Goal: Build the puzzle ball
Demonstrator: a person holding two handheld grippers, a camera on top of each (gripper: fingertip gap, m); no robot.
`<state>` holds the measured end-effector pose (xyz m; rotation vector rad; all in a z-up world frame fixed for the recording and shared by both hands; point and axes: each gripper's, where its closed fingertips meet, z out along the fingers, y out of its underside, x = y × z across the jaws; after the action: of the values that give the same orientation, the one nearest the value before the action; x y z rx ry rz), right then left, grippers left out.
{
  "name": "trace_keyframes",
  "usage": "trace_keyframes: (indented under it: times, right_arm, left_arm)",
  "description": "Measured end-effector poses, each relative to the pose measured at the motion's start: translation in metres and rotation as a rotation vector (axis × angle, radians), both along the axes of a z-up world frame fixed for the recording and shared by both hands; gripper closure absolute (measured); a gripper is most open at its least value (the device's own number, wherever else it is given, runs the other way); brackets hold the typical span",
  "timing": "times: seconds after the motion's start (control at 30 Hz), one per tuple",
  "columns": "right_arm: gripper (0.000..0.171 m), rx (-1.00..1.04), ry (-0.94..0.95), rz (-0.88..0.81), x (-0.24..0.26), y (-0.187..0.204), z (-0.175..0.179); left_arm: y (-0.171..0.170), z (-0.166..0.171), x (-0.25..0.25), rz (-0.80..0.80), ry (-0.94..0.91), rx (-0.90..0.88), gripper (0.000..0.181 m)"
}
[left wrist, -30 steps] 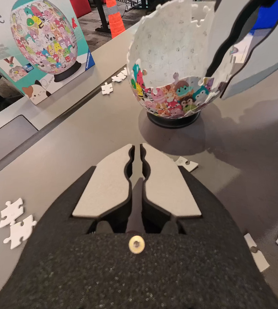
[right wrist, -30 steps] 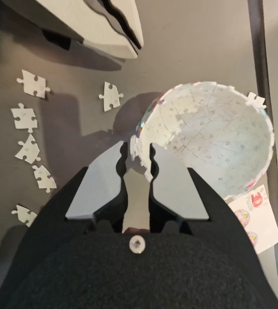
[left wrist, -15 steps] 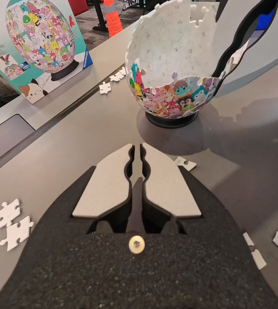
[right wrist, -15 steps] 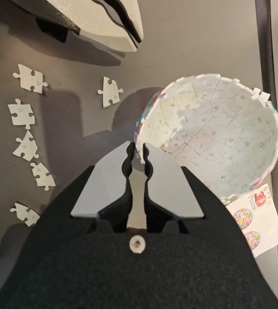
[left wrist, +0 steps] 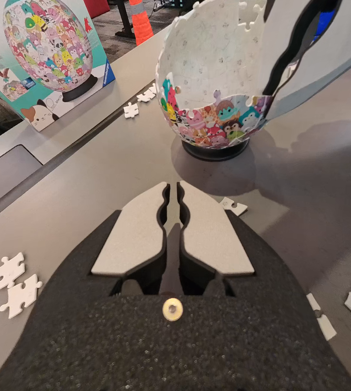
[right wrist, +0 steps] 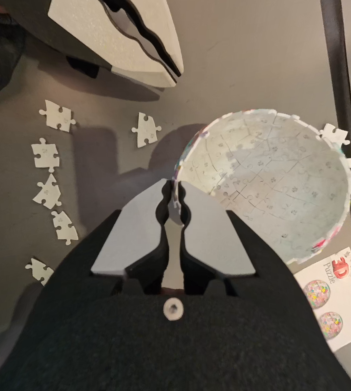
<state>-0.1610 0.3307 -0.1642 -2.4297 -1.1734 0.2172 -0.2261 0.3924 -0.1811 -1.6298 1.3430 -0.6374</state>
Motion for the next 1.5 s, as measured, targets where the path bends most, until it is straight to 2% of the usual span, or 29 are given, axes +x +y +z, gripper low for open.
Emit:
trace_keyframes:
  times: [0.4,0.6,0.67,0.77,0.93,1.07,1.5]
  right_arm:
    - [0.168,-0.042,0.054,-0.001,-0.001,0.001,0.0]
    - [0.157,-0.031,0.041,-0.009,0.004,0.003,0.002]
    - [0.157,-0.035,0.044,-0.006,0.004,0.003,0.002]
    - [0.168,-0.037,0.058,0.01,0.002,0.001,0.002]
    - [0.167,-0.027,0.046,0.018,0.002,0.002,0.002]
    - [0.158,-0.021,0.069,0.015,0.001,0.004,0.009]
    - [0.167,-0.036,0.125,0.026,-0.002,0.008,0.012]
  left_arm:
    - [0.0,-0.001,0.0,-0.002,0.005,0.002,0.176]
    - [-0.001,-0.001,0.0,-0.003,0.007,0.001,0.176]
    - [-0.001,-0.001,0.0,-0.004,0.008,0.002,0.176]
    - [-0.001,-0.001,0.0,-0.004,0.009,0.002,0.176]
    - [-0.001,-0.001,0.0,-0.004,0.009,0.001,0.176]
    - [-0.001,-0.002,0.001,-0.005,0.011,0.002,0.176]
    - [-0.002,-0.002,0.001,-0.008,0.016,0.002,0.175]
